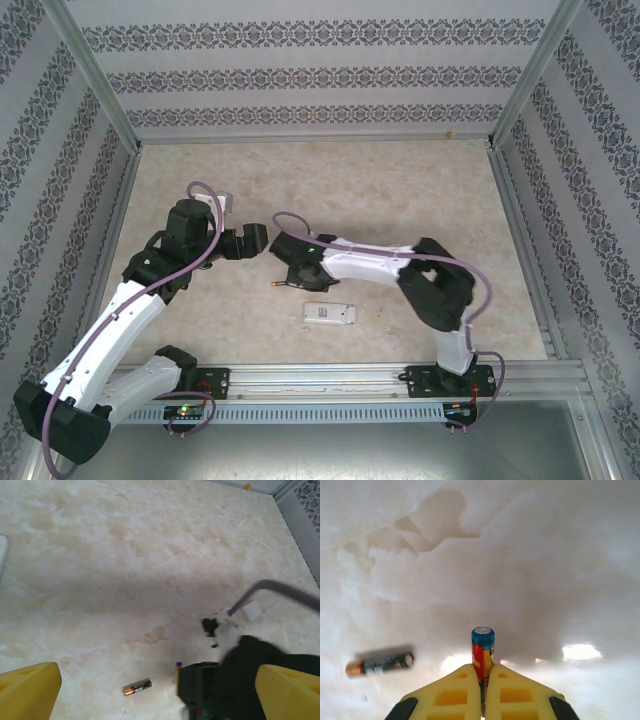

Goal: Load the batteries into the remote control

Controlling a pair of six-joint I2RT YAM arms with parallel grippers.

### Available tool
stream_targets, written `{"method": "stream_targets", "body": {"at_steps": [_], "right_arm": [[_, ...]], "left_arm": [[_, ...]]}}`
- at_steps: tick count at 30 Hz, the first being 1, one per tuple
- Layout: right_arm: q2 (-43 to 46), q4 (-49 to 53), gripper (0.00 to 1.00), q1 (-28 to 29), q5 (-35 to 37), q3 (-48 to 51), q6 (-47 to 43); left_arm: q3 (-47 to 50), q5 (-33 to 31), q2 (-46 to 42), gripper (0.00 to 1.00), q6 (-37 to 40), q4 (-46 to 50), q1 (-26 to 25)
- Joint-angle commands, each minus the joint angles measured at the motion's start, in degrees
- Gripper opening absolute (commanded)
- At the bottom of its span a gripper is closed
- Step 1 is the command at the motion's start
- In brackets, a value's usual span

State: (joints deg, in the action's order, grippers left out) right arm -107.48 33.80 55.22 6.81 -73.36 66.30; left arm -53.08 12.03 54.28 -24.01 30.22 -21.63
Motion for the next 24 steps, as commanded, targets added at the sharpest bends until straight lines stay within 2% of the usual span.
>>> {"method": "stream_targets", "body": {"at_steps": [1,7,12,16,24], "right_arm": [[14.36,-3.56,0.02,-1.23,1.38,9.28,-7.81],[37.15,-5.17,0.02,-2.13,-1.1,28.32,-8.78],[48.8,-10.66,0.05,-2.89,-9.23,41.53,-7.52],[49.46,-13.8,0.08,-3.19,-14.04,44.36,-7.57],[40.06,-15.57,0.08,-3.17,-16.33,41.43,-7.31]], "left_arm": [[0.76,4.99,0.22,1.0,-1.12,1.02,0.02],[6.68,18.92,2.24,1.0,-9.7,-6.29,-1.04],[11.5,19.65,5.04,0.98,-15.3,-11.86,-7.62],[14.94,17.21,8.35,0.94,-18.21,-15.69,-11.47],[17.13,15.73,12.12,0.94,-19.32,-18.59,-13.62]]}}
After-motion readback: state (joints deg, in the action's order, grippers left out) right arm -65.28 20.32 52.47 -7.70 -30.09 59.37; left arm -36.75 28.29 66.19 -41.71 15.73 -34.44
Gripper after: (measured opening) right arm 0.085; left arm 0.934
